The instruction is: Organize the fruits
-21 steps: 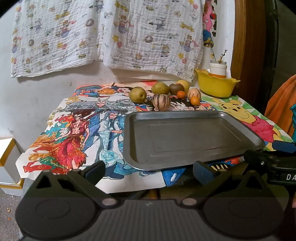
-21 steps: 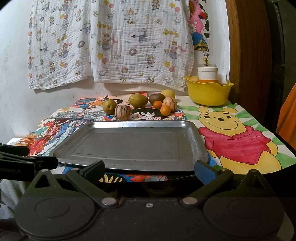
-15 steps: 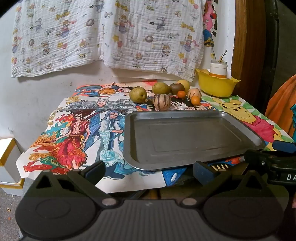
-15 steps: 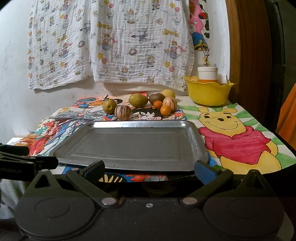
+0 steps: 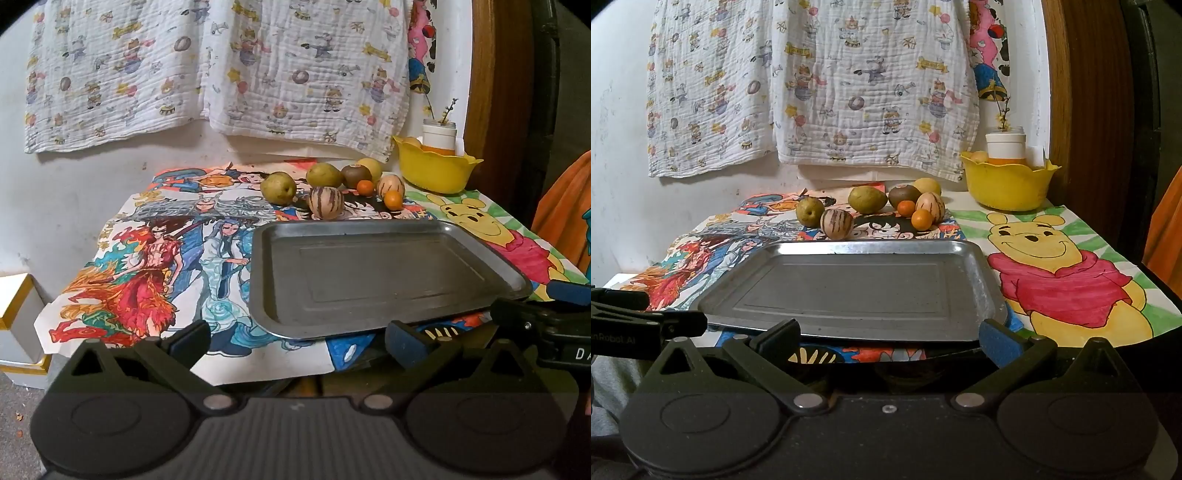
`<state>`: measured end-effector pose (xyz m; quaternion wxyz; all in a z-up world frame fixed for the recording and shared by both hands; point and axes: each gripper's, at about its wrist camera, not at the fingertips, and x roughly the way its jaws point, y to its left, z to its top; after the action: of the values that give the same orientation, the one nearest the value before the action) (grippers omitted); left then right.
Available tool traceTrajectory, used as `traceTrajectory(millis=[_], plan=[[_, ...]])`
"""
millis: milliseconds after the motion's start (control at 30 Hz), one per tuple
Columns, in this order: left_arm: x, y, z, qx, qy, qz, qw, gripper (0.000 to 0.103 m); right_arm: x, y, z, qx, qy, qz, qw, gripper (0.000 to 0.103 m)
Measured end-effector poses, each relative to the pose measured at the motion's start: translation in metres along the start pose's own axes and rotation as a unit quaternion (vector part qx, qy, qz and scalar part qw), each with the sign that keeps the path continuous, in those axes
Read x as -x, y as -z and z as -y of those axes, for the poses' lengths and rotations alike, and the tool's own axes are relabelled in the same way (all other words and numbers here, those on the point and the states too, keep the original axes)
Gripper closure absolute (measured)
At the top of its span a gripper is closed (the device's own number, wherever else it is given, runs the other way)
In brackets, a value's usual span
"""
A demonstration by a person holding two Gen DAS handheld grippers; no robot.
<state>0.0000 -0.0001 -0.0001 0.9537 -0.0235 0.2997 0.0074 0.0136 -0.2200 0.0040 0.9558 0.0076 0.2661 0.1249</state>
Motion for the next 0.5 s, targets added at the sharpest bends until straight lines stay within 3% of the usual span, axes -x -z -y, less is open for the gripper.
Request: traceTrajectory(millis=[500], plan=[[0.0, -0.0001, 0.0, 0.0, 0.0, -0.001, 1.0, 0.0, 0.0004, -0.0004, -0.0013, -0.001, 0.0, -0.001, 1.0, 0.0]])
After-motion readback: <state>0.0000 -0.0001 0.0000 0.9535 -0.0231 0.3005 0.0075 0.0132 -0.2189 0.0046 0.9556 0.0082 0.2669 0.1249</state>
